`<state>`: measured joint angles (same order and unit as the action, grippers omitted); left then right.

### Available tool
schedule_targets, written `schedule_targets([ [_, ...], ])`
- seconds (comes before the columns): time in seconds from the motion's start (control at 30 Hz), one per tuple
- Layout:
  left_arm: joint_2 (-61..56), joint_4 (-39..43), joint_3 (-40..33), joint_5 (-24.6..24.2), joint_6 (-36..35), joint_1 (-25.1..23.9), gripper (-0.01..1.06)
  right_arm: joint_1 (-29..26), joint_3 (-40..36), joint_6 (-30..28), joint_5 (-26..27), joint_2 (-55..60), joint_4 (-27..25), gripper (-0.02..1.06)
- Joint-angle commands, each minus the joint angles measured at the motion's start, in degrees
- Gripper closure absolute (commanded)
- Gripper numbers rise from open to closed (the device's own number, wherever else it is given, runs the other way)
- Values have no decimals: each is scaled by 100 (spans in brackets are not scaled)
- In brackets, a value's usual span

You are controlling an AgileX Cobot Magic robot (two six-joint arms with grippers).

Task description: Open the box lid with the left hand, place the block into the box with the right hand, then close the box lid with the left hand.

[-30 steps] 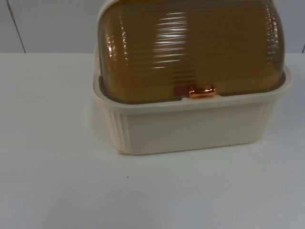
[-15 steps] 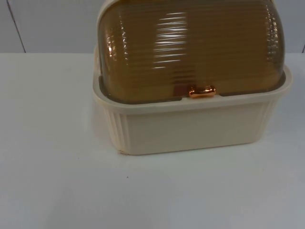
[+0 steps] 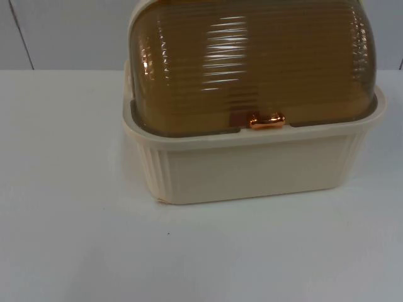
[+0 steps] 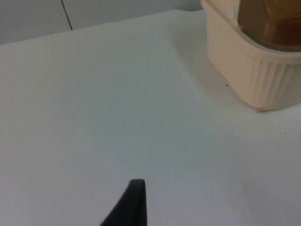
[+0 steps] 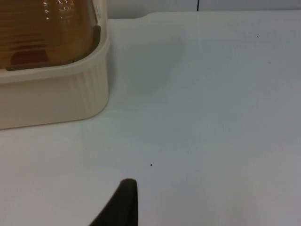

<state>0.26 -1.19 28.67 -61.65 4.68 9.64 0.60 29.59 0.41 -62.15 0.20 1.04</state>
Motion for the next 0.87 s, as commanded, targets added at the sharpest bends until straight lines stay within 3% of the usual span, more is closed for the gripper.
schedule_targets([
  [0.0, -26, 55, -34, -1, -60, 62, 0, 8, 0, -6, 22, -20, 15, 0],
  [0.5, -26, 55, -34, -1, -60, -78, 0, 8, 0, -6, 22, -20, -7, 0],
  [0.6, -26, 55, -34, -1, -60, -680, 0, 8, 0, -6, 22, -20, -7, 0],
  [0.83, -26, 55, -34, -1, -60, -1322, 0, 8, 0, -6, 22, -20, -7, 0],
])
